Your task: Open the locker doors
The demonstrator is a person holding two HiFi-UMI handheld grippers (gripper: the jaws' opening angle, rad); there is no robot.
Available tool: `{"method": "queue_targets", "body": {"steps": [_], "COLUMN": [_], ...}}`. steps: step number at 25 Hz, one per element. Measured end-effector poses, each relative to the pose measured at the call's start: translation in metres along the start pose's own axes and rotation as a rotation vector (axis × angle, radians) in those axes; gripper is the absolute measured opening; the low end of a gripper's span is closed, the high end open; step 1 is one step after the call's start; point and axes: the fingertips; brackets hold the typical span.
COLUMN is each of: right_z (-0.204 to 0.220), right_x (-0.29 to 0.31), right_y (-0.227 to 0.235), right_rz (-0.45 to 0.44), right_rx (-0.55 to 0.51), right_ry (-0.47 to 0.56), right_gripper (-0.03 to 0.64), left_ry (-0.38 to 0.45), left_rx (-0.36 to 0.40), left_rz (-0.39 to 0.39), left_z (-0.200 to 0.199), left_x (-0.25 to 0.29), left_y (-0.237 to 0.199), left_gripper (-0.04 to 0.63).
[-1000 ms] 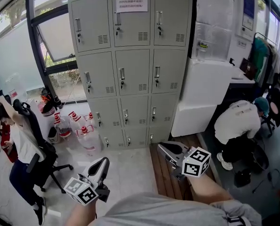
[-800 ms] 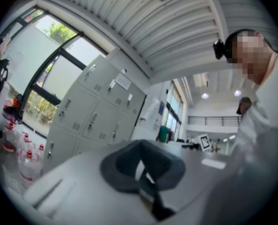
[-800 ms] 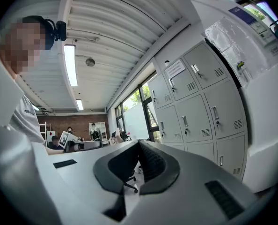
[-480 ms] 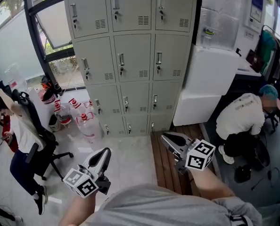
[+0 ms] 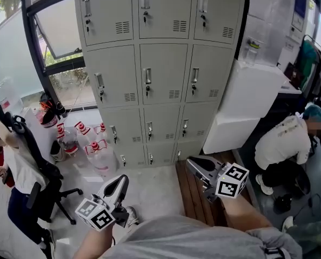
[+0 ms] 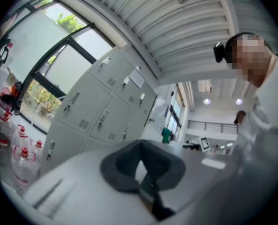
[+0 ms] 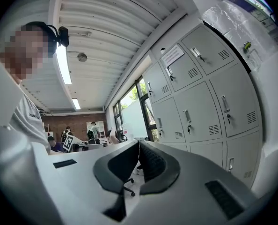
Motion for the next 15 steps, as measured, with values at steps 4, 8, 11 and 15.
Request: {"method": "queue_targets", "body": {"steps": [4,8,11,15], "right_z": [-0.001,-0.019,-0.035,-0.043], "right_x": [0.086,0.17,0.215,0.254], "right_y": [0.03,0.067,0.098,0.14], "right_rz": [0.048,0.107,0.156,0.193], "right_rx": [-0.009,0.016,0.007,0.009], "right_ry": [0.027,0.045,0.065,0.075], "right_gripper": [0.007,0.007,0.008,0.008], "left_ry": [-0.023,-0.076,-0.106,-0.1], "left_rx": [-0.016,0.008,0.06,0.067], "left_rz": [0.058,0.105,0.135,0.148], "left_z": [-0.048,-0.115,-0.161,-0.199], "left_x": [0.03,0.063,0.087,0.122], "left_y": [-0.088,-0.158,-0.197,-0.237], "left_gripper": [0.005,0.005,0.005,0.005]}}
Point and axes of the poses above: the fingertips, and each gripper's own axes: x forward along the fingers, y to its right, z out of its underside, and after that the axes turned 13 degrees about -x, right-handed
